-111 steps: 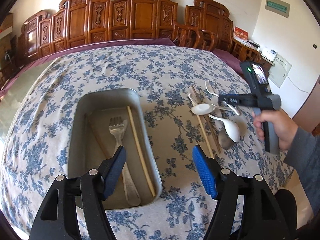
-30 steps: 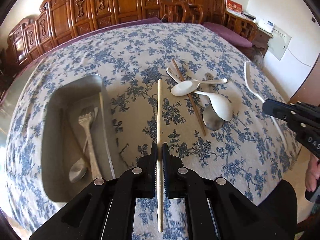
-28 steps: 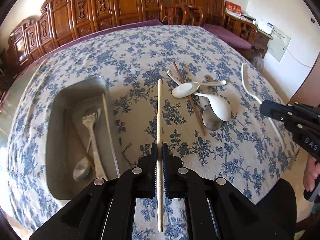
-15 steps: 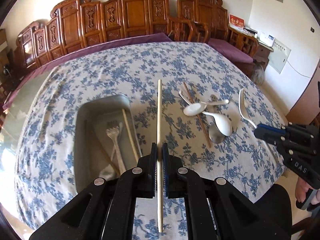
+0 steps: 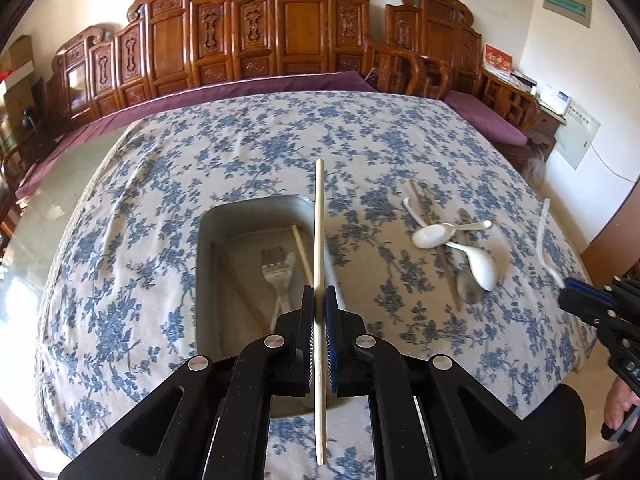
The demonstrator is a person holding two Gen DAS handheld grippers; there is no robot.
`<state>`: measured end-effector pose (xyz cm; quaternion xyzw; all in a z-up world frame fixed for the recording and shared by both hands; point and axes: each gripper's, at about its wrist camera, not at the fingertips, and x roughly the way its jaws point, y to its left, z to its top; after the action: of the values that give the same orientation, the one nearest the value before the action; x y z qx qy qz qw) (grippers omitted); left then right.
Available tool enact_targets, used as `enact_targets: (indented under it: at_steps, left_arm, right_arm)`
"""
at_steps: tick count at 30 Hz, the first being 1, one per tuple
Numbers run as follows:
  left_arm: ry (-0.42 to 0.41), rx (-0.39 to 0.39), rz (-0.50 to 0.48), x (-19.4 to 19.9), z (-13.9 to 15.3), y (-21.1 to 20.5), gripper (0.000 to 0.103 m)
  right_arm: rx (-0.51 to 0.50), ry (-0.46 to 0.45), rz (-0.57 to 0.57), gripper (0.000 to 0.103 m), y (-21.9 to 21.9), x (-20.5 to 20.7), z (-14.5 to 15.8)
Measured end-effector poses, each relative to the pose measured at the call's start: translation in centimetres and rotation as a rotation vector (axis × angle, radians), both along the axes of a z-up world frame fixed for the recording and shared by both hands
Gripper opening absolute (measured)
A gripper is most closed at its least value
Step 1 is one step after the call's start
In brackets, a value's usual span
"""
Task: Organize utensils
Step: 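Carry the chopstick into the grey tray and open the left gripper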
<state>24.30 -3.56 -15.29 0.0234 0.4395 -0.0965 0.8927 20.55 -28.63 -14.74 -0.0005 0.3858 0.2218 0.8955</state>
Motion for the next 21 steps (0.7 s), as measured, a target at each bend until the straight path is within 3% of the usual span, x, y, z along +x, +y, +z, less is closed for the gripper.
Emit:
enact_targets:
  at_steps: [21]
  left_arm:
    - [0.112, 0.038, 0.069, 4.5, -5.0, 4.3, 0.004]
  right_arm:
    - [-0.002, 0.031, -0.031, 0.009, 2.3, 1.5, -0.8]
